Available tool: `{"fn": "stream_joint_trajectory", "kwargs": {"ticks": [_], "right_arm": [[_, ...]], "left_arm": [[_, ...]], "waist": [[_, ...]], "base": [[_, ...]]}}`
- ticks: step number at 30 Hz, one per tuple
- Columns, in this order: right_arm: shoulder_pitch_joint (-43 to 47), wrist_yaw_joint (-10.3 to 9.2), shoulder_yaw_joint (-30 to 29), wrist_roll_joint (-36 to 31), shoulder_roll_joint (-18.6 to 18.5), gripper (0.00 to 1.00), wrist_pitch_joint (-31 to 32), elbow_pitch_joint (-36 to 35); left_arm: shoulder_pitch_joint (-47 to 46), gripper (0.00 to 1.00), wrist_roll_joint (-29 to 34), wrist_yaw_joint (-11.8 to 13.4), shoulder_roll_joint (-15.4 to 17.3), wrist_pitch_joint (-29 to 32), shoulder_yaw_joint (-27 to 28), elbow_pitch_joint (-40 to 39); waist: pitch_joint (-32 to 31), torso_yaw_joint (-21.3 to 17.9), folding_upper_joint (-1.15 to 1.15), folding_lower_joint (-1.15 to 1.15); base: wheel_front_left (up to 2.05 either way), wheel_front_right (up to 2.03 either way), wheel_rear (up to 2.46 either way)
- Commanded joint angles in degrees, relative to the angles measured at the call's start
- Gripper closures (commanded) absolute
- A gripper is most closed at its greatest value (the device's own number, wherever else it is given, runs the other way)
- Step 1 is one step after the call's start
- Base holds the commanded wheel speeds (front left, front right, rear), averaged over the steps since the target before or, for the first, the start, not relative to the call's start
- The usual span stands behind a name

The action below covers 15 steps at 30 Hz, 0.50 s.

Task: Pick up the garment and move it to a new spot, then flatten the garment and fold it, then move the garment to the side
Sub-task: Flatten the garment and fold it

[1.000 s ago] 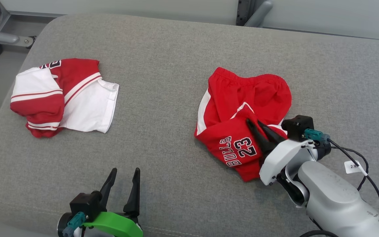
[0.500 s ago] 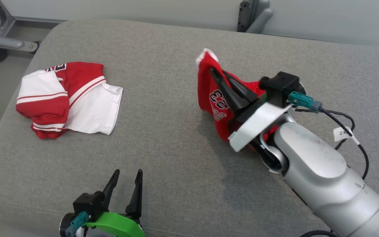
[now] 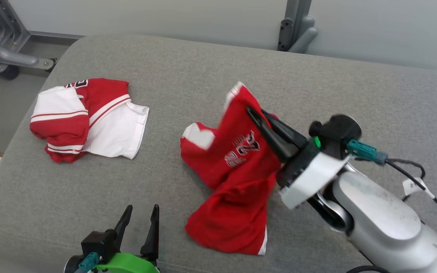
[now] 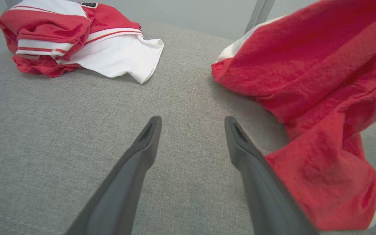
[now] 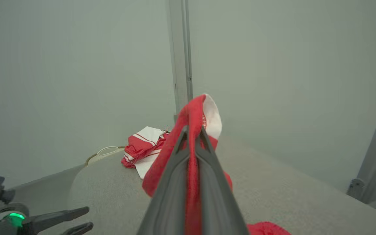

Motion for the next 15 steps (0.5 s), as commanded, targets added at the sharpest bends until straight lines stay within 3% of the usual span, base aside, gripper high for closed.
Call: {"fn": "stream_joint_trajectory", "kwargs": {"ticks": [1, 8, 15], "right_arm": [[2.0, -0.06, -0.2, 0.5, -1.4, 1.0, 0.0, 1.4], [11.3, -0.05, -6.2, 1.4, -6.9, 1.0, 0.0, 8.1], [12.7, -0.07, -16.4, -3.4, -7.4, 1.0, 0.0, 12.9]], "left_arm": [[0.1, 0.0, 0.1, 0.1, 0.1, 0.0, 0.2, 0.0], [-1.9, 0.0, 0.6, 0.1, 0.1, 0.0, 0.6, -0.8], [-4.7, 0.0, 1.2, 0.1, 0.1, 0.0, -0.7, -0.8]], "waist": [[0.7, -1.2, 0.0, 0.0], [1.7, -5.2, 0.0, 0.0], [2.3, -8.2, 0.0, 0.0]], "base": [[0.0, 0.0, 0.0], [0.0, 0.0, 0.0], [0.0, 0.0, 0.0]]}}
